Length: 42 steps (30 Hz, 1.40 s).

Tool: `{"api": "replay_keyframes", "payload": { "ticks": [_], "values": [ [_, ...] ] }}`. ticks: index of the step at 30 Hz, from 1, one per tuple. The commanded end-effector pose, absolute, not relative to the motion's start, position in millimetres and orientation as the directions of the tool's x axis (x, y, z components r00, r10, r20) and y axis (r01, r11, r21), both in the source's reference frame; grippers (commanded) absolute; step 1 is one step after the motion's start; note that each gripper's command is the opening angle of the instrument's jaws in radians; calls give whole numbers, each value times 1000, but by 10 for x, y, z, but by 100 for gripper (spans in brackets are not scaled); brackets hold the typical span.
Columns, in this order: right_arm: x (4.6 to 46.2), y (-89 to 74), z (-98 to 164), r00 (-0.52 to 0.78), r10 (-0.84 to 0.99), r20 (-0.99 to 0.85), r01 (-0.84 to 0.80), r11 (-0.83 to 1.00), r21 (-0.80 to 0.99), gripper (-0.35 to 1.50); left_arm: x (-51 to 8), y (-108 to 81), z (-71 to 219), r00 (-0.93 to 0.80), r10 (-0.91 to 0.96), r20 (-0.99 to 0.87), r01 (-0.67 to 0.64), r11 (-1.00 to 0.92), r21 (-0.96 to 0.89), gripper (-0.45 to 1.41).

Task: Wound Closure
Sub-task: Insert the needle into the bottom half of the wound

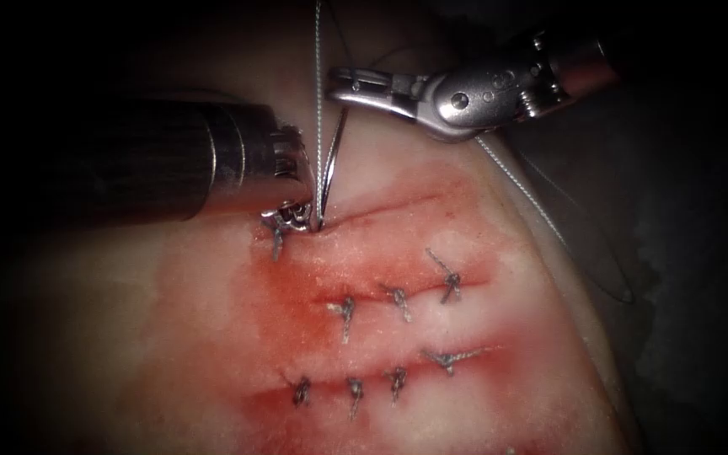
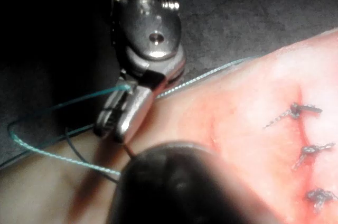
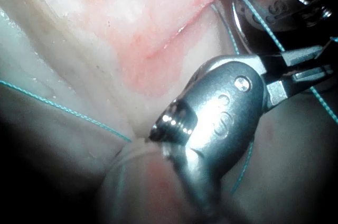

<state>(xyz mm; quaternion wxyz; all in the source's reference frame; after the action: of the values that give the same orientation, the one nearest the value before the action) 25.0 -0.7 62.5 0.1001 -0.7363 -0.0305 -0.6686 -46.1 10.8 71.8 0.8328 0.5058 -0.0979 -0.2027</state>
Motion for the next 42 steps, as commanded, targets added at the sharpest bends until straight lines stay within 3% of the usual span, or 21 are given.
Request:
{"api": "replay_keyframes", "payload": {
  "ticks": [1, 30, 34, 37, 42],
  "values": [
    [257, -8, 630, 107, -95, 990, 179, -977, -113, -35, -468, 116, 721, 898, -438, -39, 238, 409, 881, -45],
    [254, -18, 635, 141, -316, 938, 268, -900, -344, -35, -466, 116, 719, 898, -438, -42, 238, 404, 883, -45],
    [255, -18, 637, 117, -279, 953, 271, -914, -301, -35, -466, 116, 720, 898, -438, -42, 238, 404, 883, -45],
    [254, -13, 634, 85, -90, 992, 247, -963, -108, -35, -466, 115, 720, 897, -440, -47, 243, 402, 883, -45],
    [254, -12, 633, 71, -27, 997, 244, -969, -44, -35, -466, 115, 720, 897, -439, -47, 243, 402, 883, -45]
  ]
}}
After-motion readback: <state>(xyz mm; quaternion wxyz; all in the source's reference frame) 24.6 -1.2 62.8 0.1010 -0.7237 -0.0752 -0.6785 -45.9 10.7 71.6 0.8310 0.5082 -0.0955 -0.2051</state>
